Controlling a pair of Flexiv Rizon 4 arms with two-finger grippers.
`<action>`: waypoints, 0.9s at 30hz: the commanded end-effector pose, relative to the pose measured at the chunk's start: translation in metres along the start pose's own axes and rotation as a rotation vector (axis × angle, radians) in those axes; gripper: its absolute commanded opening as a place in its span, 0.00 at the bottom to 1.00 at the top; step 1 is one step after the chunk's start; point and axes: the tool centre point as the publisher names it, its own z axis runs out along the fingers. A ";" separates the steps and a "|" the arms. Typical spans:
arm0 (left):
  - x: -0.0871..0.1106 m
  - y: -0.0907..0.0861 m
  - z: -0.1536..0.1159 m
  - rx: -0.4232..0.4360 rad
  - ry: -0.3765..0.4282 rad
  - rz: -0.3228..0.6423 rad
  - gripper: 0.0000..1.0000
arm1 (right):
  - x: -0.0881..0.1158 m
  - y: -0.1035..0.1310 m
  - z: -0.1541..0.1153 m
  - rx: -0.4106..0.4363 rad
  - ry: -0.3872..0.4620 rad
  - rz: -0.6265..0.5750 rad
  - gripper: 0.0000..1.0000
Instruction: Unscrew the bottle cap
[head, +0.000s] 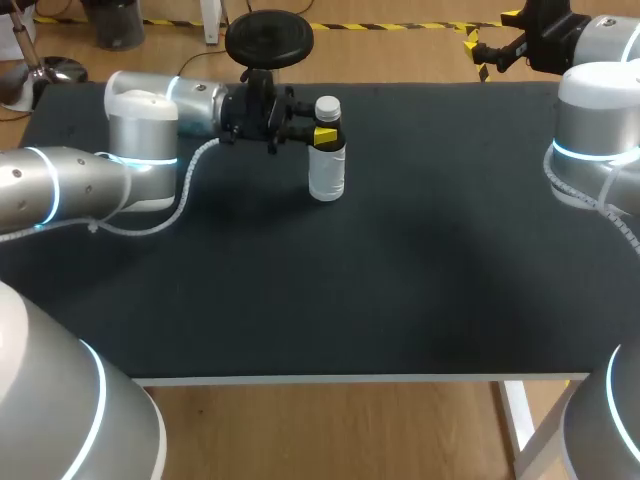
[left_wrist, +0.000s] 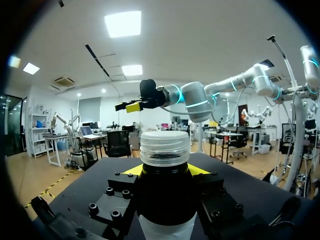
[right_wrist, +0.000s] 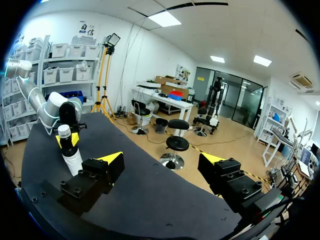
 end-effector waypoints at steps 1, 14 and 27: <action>0.000 -0.001 0.001 -0.001 -0.003 0.000 0.00 | 0.000 0.000 0.000 0.002 0.000 0.000 1.00; 0.000 -0.001 0.001 -0.001 -0.003 0.000 0.00 | 0.037 0.004 0.010 -0.112 0.092 0.046 1.00; 0.000 -0.001 0.001 -0.001 -0.003 0.000 0.00 | 0.111 0.015 0.028 -0.211 0.183 0.074 1.00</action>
